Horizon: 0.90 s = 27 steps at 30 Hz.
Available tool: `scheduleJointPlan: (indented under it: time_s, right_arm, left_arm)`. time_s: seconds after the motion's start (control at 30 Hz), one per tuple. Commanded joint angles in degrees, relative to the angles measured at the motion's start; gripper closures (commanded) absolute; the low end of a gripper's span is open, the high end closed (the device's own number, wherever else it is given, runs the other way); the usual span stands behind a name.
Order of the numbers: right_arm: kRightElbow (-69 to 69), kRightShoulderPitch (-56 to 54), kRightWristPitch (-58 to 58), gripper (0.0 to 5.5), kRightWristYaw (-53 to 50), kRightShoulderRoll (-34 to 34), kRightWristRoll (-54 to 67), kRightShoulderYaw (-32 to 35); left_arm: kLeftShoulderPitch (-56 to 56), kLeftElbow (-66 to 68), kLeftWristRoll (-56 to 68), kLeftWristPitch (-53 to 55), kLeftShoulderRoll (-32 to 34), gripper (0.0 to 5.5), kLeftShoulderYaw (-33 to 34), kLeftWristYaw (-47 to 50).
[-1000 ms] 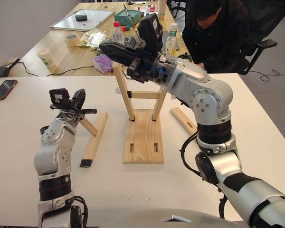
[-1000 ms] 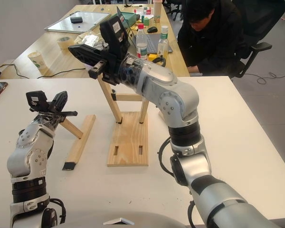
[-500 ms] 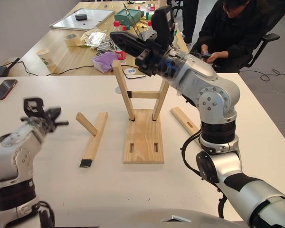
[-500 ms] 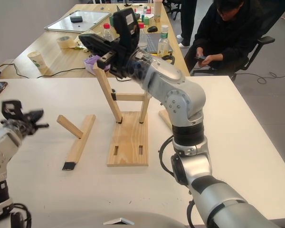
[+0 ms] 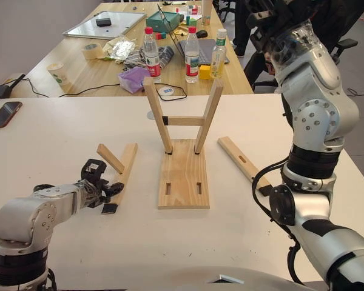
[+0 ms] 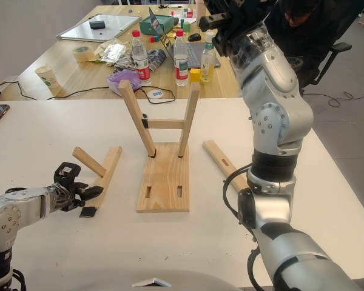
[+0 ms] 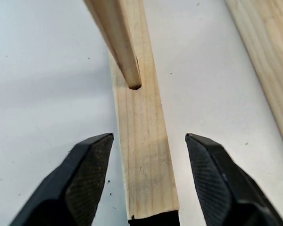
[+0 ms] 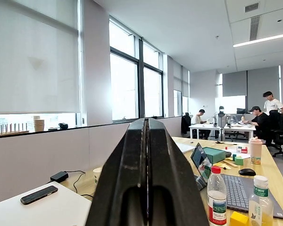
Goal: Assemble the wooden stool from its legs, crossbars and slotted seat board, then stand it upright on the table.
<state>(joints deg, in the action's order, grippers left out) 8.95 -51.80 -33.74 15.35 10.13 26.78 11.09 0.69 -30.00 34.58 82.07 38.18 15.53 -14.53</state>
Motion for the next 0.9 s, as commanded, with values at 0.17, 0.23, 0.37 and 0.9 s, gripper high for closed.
scheduleJointPlan:
  time_s: [0.17,0.23,0.37,0.9]
  right_arm:
    - [-0.56,-0.85,1.73,5.5,-0.55,4.41,-0.25,2.29]
    - [-0.85,-0.86,1.98,5.5,-0.57,4.75,-0.25,2.66]
    - [-1.46,-0.7,2.69,5.5,-0.64,5.52,-0.05,2.61]
    - [-9.84,-3.2,-14.56,5.02,9.13,7.91,20.33,8.19]
  left_arm:
    - [6.76,4.47,-4.35,-4.47,-1.61,2.73,-4.07,-0.67]
    - [7.3,5.52,-5.03,-5.64,-2.29,2.73,-4.67,-0.82]
    - [7.42,6.78,-5.9,-7.76,-4.22,3.19,-4.19,-0.77]
    - [-25.42,7.48,18.44,-31.87,-18.38,3.51,16.98,-1.62]
